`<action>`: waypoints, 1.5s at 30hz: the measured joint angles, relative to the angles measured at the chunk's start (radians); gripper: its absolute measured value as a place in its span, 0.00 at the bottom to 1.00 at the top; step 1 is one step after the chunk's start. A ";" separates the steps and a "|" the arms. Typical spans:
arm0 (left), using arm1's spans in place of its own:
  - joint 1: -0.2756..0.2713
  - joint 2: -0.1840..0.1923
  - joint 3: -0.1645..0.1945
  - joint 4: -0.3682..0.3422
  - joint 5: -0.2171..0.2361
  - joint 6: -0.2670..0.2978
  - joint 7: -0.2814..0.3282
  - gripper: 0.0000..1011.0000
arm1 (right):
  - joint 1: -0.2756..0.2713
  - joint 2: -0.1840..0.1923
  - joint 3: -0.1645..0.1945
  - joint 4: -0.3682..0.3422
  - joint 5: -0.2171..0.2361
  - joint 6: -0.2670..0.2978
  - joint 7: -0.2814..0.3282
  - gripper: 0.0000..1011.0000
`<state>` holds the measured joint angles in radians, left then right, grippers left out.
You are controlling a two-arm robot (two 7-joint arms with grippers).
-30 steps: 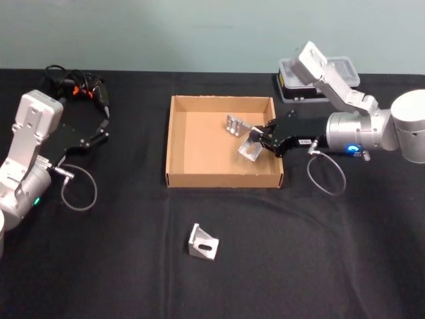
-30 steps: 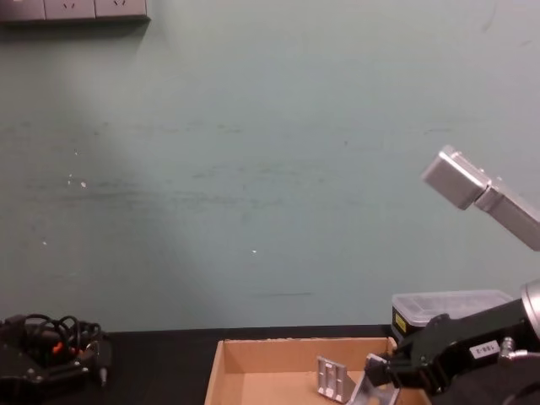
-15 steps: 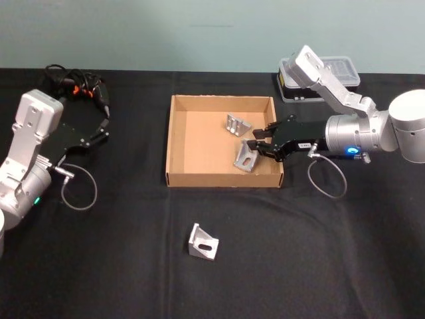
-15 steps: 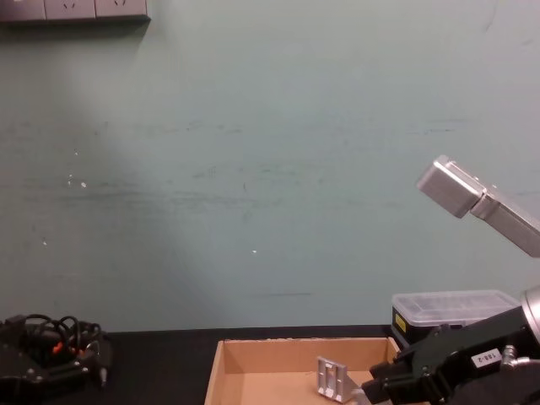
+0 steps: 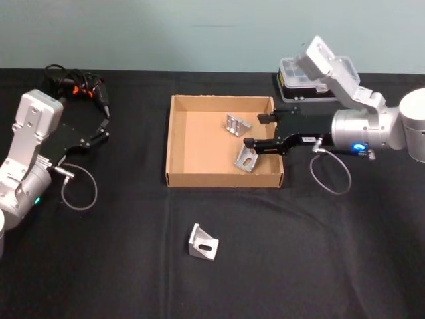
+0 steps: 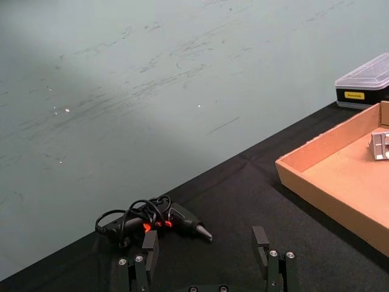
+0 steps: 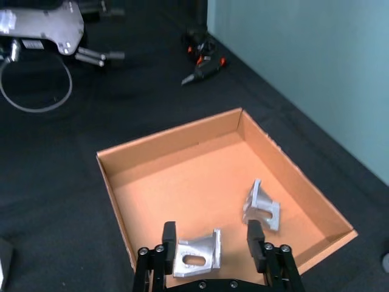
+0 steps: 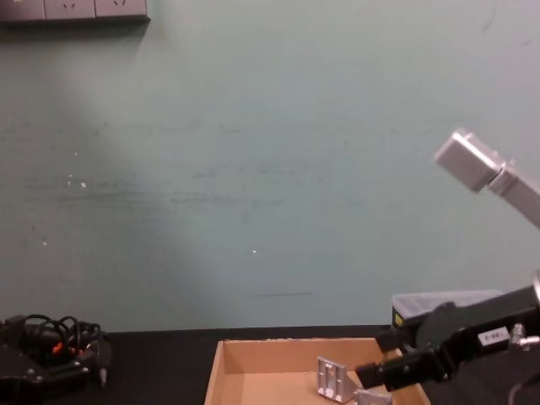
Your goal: Use one hand to pick up the angle iron from the table and place it into the box.
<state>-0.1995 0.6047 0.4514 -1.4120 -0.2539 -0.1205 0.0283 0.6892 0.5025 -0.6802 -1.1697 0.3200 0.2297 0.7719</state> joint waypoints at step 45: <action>0.000 0.000 0.000 0.000 0.000 0.000 0.000 0.99 | -0.358 0.167 0.003 -0.528 0.127 0.008 -0.083 0.99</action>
<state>-0.1996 0.6047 0.4514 -1.4120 -0.2539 -0.1205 0.0283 0.3311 0.6691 -0.6773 -1.6974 0.4466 0.2382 0.6888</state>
